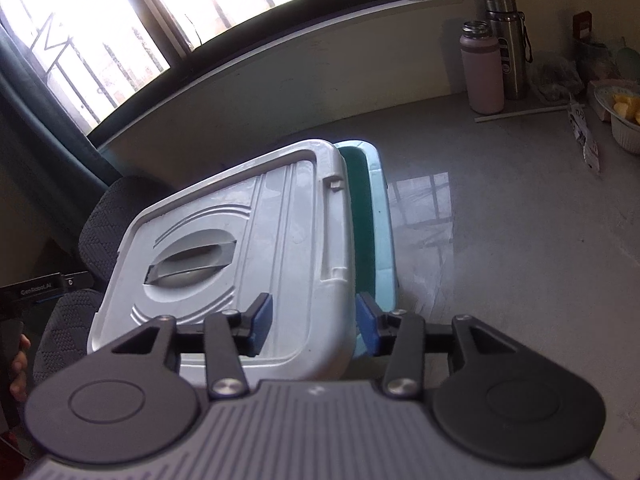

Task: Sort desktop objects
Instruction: 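Tilt the white lid flat over the teal bin with both grippers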

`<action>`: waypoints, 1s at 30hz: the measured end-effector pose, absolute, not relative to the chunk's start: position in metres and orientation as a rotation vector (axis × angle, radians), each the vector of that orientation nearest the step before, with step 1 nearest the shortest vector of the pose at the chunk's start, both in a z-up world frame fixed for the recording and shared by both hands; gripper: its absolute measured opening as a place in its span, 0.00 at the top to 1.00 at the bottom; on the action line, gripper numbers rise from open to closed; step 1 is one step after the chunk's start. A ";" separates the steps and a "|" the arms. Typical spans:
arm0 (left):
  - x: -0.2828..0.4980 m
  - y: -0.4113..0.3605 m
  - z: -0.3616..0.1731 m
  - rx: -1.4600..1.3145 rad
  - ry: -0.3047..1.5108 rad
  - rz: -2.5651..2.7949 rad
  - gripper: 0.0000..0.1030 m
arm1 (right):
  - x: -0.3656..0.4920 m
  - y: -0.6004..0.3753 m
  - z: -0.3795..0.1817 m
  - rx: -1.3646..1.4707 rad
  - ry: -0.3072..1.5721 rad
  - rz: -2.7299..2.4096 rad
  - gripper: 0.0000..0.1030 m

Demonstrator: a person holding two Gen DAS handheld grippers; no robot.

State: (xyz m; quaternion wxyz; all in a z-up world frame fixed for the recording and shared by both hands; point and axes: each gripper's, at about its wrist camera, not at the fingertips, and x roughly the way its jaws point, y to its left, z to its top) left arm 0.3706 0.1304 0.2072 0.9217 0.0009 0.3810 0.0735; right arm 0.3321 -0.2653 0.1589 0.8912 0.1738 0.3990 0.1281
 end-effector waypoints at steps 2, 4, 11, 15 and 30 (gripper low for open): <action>0.371 0.132 0.209 0.017 0.799 0.160 0.21 | 0.334 -0.263 0.163 0.326 0.836 0.252 0.47; 0.371 0.135 0.213 0.031 0.808 0.169 0.21 | 0.337 -0.261 0.168 0.277 0.843 0.236 0.41; 0.375 0.148 0.216 0.019 0.865 0.185 0.21 | 0.349 -0.251 0.184 0.149 0.855 0.204 0.38; 0.380 0.153 0.212 0.003 0.900 0.184 0.21 | 0.358 -0.241 0.187 0.093 0.868 0.192 0.35; 0.403 0.163 0.195 -0.055 1.020 0.187 0.21 | 0.395 -0.234 0.168 0.110 0.959 0.171 0.35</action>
